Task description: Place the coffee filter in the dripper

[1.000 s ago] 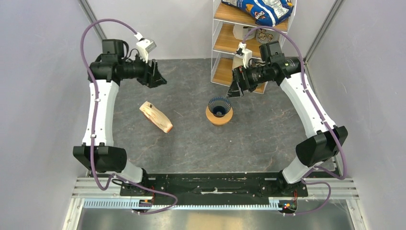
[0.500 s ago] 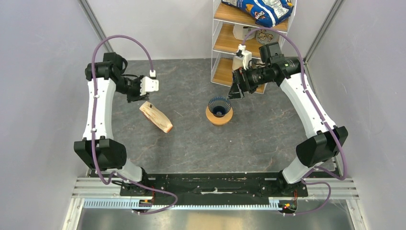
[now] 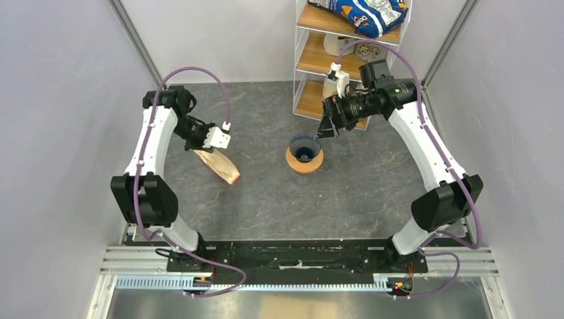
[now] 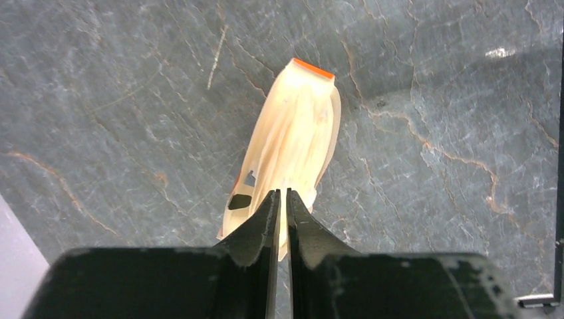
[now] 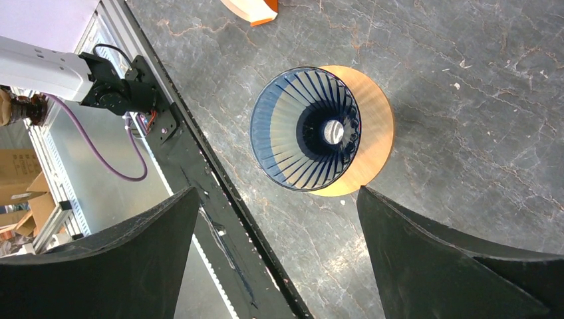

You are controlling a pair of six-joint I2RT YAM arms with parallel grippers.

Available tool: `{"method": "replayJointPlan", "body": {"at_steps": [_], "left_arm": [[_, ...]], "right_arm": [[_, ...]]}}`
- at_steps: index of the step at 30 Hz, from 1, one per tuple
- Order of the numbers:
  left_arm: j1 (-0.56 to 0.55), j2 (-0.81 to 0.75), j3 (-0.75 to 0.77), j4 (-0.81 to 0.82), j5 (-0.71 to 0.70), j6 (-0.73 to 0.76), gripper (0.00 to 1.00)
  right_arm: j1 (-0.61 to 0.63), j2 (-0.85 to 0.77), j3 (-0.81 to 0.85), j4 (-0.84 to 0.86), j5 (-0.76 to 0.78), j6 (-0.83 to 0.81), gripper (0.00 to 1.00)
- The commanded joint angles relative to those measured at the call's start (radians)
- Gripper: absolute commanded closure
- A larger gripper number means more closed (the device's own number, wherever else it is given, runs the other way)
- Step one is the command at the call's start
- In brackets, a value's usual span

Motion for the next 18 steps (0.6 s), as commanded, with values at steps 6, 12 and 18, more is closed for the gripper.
{"method": "replayJointPlan", "body": {"at_steps": [6, 12, 18], "left_arm": [[-0.009, 0.031, -0.054, 0.091, -0.082, 0.06, 0.88], [-0.01, 0.059, -0.057, 0.146, -0.102, 0.072, 0.88], [-0.01, 0.092, -0.046, 0.16, -0.125, 0.084, 0.88]], "right_arm": [[-0.002, 0.001, 0.004, 0.014, -0.027, 0.004, 0.03], [-0.002, 0.006, 0.003, 0.015, -0.026, 0.007, 0.03], [-0.002, 0.005, 0.003, 0.019, -0.016, 0.012, 0.03]]}}
